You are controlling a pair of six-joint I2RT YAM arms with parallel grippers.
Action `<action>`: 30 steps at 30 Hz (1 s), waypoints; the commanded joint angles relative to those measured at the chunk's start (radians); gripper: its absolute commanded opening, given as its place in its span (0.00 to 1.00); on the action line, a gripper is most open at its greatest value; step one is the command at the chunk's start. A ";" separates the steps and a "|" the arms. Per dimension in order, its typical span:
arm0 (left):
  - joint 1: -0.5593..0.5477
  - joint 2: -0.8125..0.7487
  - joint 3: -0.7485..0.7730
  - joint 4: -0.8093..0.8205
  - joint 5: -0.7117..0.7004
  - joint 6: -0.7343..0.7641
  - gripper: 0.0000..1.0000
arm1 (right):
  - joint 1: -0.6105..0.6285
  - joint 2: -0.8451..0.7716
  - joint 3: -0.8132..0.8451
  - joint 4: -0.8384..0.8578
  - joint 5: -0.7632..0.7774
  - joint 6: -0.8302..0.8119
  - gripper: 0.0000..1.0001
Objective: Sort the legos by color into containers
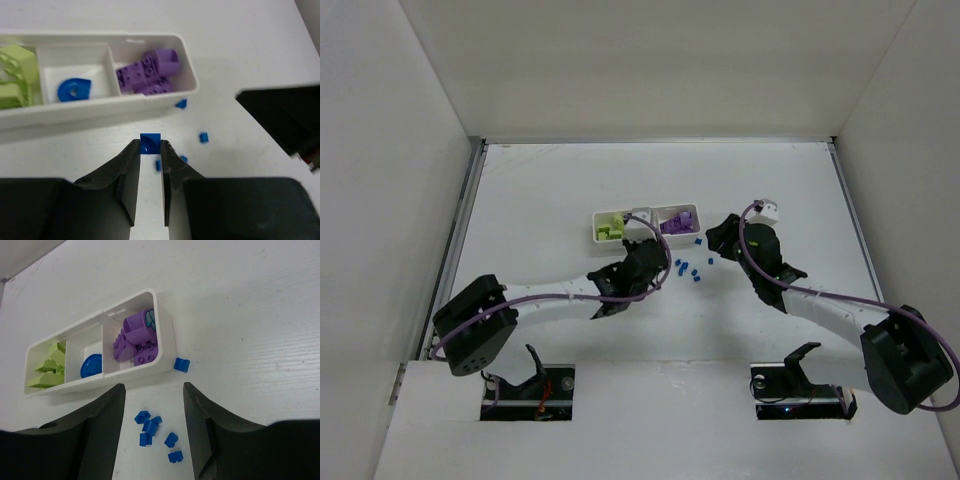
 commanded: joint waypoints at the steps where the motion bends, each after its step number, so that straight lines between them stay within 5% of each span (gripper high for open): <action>1: 0.112 0.000 0.022 -0.002 0.083 0.037 0.12 | -0.001 0.013 0.011 0.062 -0.009 -0.001 0.55; 7: 0.264 0.120 0.120 0.002 0.176 0.069 0.13 | 0.000 0.022 0.016 0.057 0.000 -0.012 0.54; 15: 0.321 0.253 0.223 0.012 0.193 0.107 0.18 | 0.005 0.094 0.075 -0.062 0.094 -0.041 0.33; 25: 0.325 0.220 0.194 0.018 0.185 0.118 0.41 | 0.088 0.252 0.161 -0.099 0.157 -0.130 0.47; 30: 0.298 0.120 0.102 0.030 0.196 0.110 0.42 | 0.126 0.312 0.192 -0.090 0.180 -0.174 0.54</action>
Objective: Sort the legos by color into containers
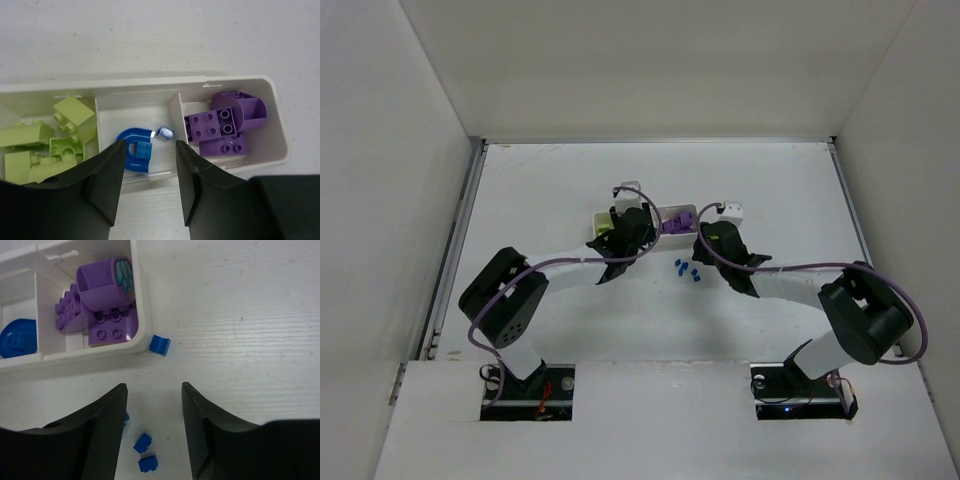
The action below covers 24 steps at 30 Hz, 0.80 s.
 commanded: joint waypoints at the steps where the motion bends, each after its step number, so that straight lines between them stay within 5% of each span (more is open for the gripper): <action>1: -0.028 -0.124 -0.067 0.035 0.006 0.003 0.42 | 0.016 0.044 0.066 0.010 0.049 -0.050 0.54; 10: -0.117 -0.308 -0.321 0.206 -0.011 -0.058 0.41 | 0.016 0.203 0.174 -0.016 0.092 -0.056 0.52; 24: -0.136 -0.311 -0.344 0.219 0.010 -0.049 0.41 | 0.016 0.312 0.260 -0.053 0.167 -0.041 0.35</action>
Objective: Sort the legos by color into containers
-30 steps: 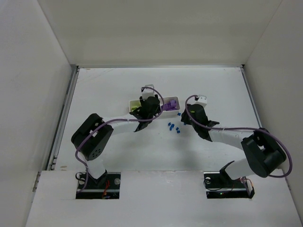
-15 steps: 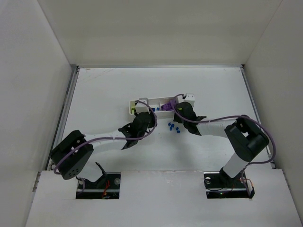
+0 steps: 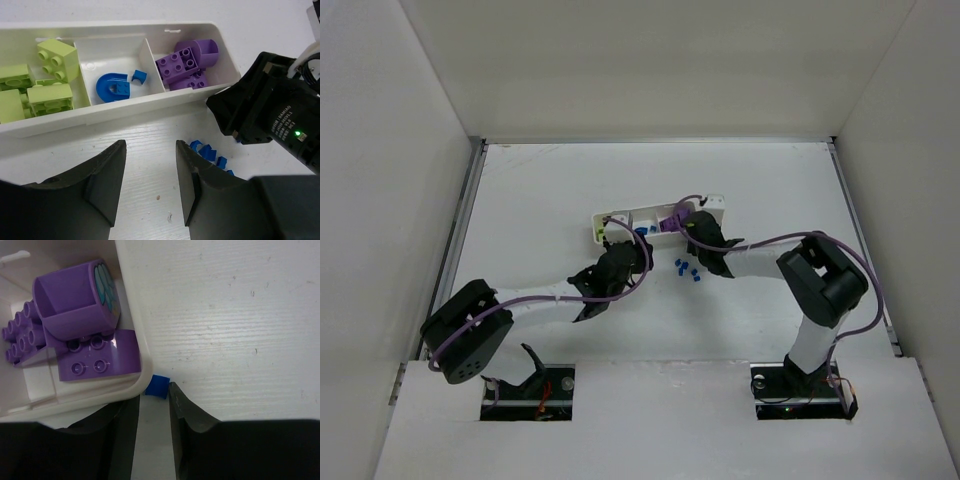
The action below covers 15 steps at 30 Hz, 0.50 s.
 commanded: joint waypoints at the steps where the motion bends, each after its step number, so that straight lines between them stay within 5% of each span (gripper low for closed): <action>1: -0.009 -0.020 -0.009 0.054 0.005 -0.004 0.41 | 0.002 0.024 0.052 -0.013 0.059 0.000 0.33; 9: -0.007 -0.028 -0.019 0.062 0.011 -0.002 0.41 | 0.010 0.026 0.063 -0.048 0.104 0.004 0.14; 15: -0.006 -0.045 -0.027 0.066 0.007 0.001 0.41 | 0.097 -0.178 -0.049 -0.070 0.154 0.049 0.13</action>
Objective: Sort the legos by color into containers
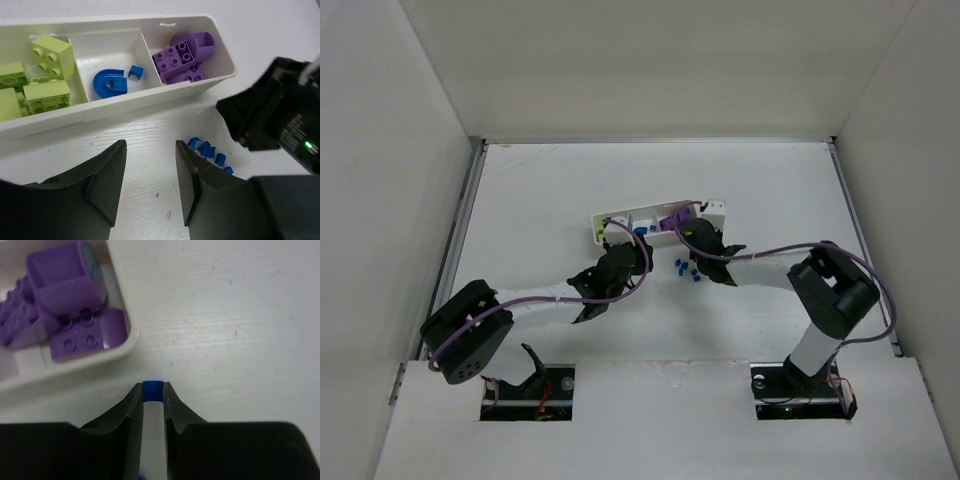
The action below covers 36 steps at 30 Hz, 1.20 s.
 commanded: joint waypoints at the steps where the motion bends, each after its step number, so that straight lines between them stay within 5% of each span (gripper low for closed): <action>1: 0.000 -0.053 -0.014 0.048 -0.005 0.002 0.40 | 0.065 -0.166 -0.036 -0.017 0.056 0.032 0.13; 7: 0.109 -0.225 -0.095 0.048 -0.039 0.017 0.39 | 0.133 -0.236 0.064 0.001 -0.076 -0.029 0.14; 18: 0.112 -0.253 -0.134 0.080 -0.053 0.031 0.38 | 0.144 0.099 0.389 0.040 -0.237 -0.020 0.17; 23: 0.078 -0.236 -0.120 0.084 -0.054 0.043 0.37 | 0.139 0.102 0.405 0.045 -0.236 -0.014 0.49; 26: 0.048 -0.211 -0.105 0.082 -0.058 0.048 0.37 | 0.133 0.050 0.363 0.052 -0.224 -0.008 0.53; 30: -0.018 -0.150 -0.066 0.085 -0.080 0.083 0.37 | 0.106 -0.073 0.239 0.098 -0.202 -0.008 0.52; 36: -0.152 0.011 0.039 0.079 -0.082 0.126 0.36 | 0.029 -0.295 0.014 0.129 -0.187 -0.009 0.21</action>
